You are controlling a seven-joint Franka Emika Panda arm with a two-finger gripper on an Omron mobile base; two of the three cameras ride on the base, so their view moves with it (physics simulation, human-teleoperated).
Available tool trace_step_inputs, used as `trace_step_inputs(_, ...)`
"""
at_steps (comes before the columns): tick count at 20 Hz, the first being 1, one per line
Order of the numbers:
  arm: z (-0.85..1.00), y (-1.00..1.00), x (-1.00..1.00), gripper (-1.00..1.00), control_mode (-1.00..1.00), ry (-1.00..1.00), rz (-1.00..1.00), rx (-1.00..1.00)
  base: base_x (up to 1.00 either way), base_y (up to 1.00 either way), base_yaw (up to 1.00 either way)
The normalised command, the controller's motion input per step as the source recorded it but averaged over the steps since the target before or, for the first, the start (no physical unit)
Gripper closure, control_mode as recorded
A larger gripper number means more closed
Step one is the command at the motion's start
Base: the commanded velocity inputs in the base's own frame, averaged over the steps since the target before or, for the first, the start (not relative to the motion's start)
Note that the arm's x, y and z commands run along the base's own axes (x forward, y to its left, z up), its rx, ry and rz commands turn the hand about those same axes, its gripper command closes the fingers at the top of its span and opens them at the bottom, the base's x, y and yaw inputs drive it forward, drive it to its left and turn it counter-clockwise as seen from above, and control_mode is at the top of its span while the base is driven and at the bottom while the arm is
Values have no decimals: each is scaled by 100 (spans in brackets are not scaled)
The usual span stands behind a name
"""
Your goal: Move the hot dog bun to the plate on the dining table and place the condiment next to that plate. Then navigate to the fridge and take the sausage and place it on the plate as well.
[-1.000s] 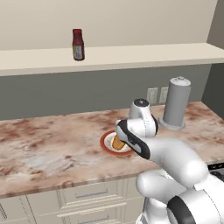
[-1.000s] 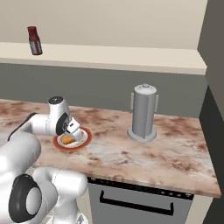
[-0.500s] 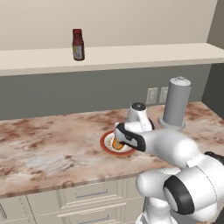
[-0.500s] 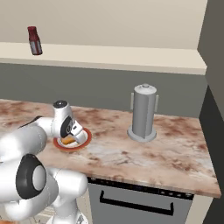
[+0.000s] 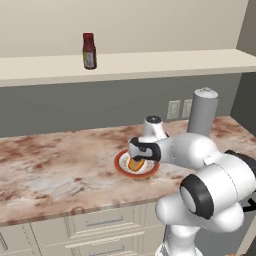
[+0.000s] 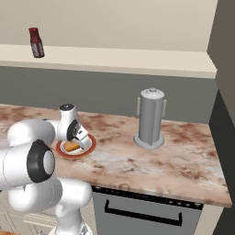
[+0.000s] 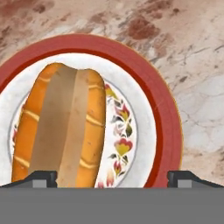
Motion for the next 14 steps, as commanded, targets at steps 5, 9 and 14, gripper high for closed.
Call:
trace_step_inputs(5, -20, 12, 15, -100, -100, 4, 0, 0, 0, 0, 0)
trace_step_inputs(9, -25, 1, 2, -100, -100, 0, 0, 2, 0, 0, 0)
trace_step_inputs(14, -26, 0, 0, -100, -100, 0, 0, 4, 0, 0, 0)
